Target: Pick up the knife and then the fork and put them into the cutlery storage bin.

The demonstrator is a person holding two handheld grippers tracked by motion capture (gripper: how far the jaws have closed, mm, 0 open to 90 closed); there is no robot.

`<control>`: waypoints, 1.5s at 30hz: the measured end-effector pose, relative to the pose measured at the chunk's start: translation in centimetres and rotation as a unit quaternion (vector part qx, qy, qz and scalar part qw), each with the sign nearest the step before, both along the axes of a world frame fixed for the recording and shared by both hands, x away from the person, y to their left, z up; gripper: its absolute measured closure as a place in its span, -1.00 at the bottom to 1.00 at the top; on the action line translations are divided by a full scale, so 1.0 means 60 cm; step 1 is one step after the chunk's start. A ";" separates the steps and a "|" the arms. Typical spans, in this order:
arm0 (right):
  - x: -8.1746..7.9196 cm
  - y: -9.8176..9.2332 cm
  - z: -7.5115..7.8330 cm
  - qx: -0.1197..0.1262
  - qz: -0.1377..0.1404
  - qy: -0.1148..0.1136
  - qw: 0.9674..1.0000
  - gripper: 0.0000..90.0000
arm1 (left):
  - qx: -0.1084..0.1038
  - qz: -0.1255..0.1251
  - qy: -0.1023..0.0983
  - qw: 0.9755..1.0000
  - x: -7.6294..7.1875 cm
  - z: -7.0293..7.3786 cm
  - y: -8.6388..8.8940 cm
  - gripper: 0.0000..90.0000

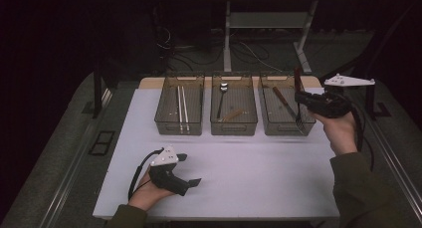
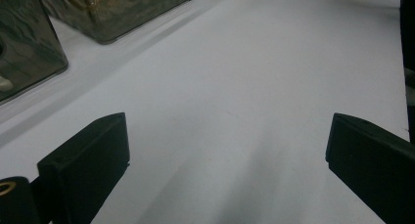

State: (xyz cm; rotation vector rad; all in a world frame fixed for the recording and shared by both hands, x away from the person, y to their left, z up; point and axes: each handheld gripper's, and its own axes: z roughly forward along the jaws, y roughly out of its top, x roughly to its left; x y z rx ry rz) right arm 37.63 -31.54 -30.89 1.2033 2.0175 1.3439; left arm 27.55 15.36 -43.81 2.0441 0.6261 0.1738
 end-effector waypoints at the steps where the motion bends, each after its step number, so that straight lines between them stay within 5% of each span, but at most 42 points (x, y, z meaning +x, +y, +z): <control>1: 0.005 0.001 0.002 0.001 -0.005 -0.002 1.000 0.71 | 0.000 0.000 0.000 1.000 0.000 0.000 0.000 -0.97; 10: 0.049 0.010 -0.002 0.003 -0.036 -0.014 0.999 0.71 | -0.001 -0.001 0.001 1.000 -0.001 0.000 0.000 -0.97; 26: 0.111 0.010 -0.069 -0.015 -0.079 0.016 0.997 0.71 | -0.005 -0.003 0.001 1.000 -0.001 0.001 0.000 -0.97; 35: 0.119 0.011 -0.117 -0.026 -0.086 0.047 0.995 0.71 | -0.005 -0.005 0.000 1.000 -0.002 0.001 -0.001 -0.97; 45: 0.120 0.018 -0.140 -0.046 -0.085 0.073 0.993 0.71 | -0.004 -0.005 0.001 1.000 -0.002 0.001 -0.001 -0.97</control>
